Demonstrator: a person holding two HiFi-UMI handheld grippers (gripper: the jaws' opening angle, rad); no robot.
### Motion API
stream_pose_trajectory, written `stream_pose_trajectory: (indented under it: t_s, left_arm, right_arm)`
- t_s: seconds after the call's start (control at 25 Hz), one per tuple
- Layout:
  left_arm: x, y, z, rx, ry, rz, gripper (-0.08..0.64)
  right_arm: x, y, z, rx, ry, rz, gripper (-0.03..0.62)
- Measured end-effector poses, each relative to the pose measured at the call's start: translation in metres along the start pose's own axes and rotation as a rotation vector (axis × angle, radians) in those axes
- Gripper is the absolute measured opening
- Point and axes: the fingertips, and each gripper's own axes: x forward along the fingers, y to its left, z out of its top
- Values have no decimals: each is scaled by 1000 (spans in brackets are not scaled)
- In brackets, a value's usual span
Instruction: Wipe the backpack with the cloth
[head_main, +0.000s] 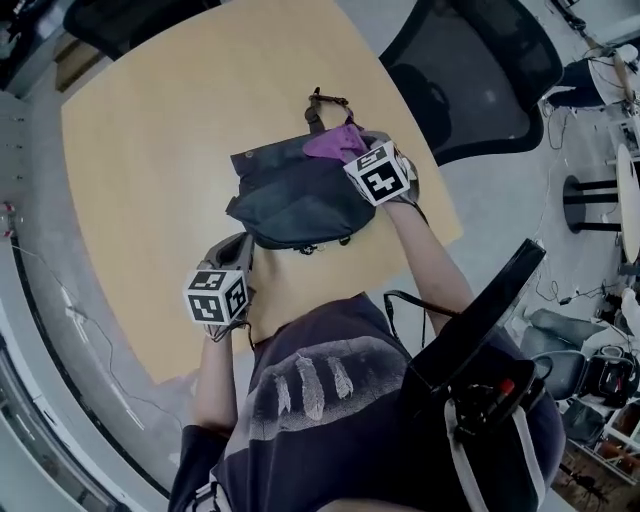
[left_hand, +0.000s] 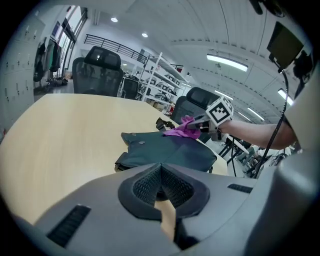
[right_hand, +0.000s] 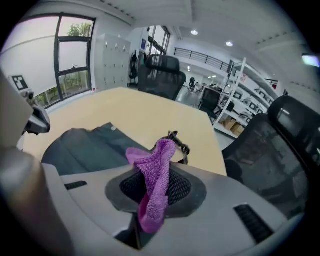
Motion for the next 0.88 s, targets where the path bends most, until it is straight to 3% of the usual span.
stream_pose_trajectory:
  t_s: [0.16,0.48,0.68,0.88]
  left_arm:
    - [-11,6,-2,-15,-22,27,8]
    - [-33,22,-17,-69,-43,62,8]
    - [-45,37,-19,-94,-71,76,8]
    - [-48,43,-23,-110,-86,70,8]
  right_arm:
    - [25,38,-17,-89,77,47,67]
    - [41,120,11,-273,129,209,67]
    - [26,181,34,-230,75,386,67]
    - [1,240,40,-251,23,557,67]
